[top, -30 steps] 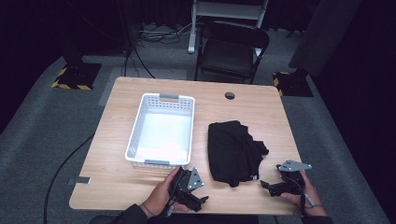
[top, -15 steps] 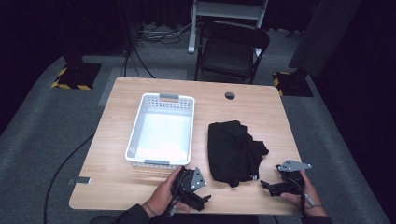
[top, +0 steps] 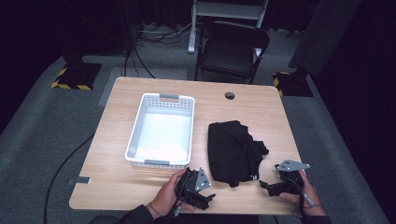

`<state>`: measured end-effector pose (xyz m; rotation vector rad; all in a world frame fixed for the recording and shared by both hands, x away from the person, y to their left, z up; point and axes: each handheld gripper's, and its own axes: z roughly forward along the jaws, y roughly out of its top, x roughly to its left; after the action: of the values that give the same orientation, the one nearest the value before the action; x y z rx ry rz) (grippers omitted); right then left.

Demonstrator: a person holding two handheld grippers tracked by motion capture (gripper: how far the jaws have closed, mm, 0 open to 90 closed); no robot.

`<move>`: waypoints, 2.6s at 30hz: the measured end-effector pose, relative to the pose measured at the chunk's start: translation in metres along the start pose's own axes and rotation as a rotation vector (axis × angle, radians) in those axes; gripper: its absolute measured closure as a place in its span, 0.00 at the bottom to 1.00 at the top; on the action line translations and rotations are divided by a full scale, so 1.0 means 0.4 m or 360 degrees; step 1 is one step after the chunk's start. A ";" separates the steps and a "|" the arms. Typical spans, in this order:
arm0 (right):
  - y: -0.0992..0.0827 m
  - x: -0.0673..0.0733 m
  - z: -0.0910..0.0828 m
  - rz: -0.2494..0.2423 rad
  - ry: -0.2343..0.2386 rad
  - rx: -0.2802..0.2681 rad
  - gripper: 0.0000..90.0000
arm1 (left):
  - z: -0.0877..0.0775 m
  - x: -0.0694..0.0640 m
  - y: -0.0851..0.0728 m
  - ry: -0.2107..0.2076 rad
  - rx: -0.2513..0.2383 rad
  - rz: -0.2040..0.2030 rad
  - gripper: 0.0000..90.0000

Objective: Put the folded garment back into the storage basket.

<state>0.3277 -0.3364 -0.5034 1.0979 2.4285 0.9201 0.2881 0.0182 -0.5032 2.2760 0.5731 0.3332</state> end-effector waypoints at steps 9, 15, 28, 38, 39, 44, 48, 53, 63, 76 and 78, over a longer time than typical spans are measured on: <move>0.001 0.002 0.000 -0.0003 0.0013 -0.0001 0.03 | 0.019 -0.004 0.012 0.0033 -0.0002 -0.0009 0.21; 0.001 0.001 0.001 0.0000 0.0016 0.0001 0.03 | 0.035 -0.006 0.023 0.0050 -0.0006 -0.0024 0.19; -0.003 0.000 -0.001 0.0001 0.0006 0.0006 0.03 | 0.052 -0.003 0.029 0.0074 0.0026 0.0017 0.14; -0.007 -0.002 0.002 0.0007 0.0020 0.0006 0.02 | 0.062 -0.002 0.039 0.0097 0.0006 0.0014 0.15; -0.007 -0.001 0.002 0.0006 0.0022 0.0005 0.02 | 0.063 -0.002 0.040 0.0100 0.0004 0.0014 0.15; -0.009 -0.002 0.002 0.0001 0.0028 -0.0001 0.02 | 0.071 -0.002 0.046 0.0117 0.0012 0.0018 0.15; -0.009 -0.001 0.003 0.0000 0.0029 -0.0003 0.01 | 0.075 -0.001 0.048 0.0122 0.0011 0.0013 0.15; -0.010 -0.001 0.003 0.0000 0.0030 -0.0007 0.01 | 0.078 0.000 0.051 0.0152 0.0002 0.0004 0.17; -0.011 -0.001 0.003 -0.0003 0.0034 -0.0017 0.01 | 0.088 0.003 0.062 0.0202 0.0012 -0.0007 0.17; -0.012 -0.001 0.004 -0.0007 0.0039 -0.0028 0.01 | 0.088 0.012 0.069 0.0120 0.0006 -0.0003 0.62; -0.012 -0.001 0.004 -0.0005 0.0039 -0.0028 0.01 | 0.089 0.011 0.068 0.0112 -0.0006 -0.0005 0.72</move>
<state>0.3262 -0.3384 -0.5080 1.0824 2.4361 0.9575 0.3143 -0.0179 -0.5076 2.2671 0.6114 0.4139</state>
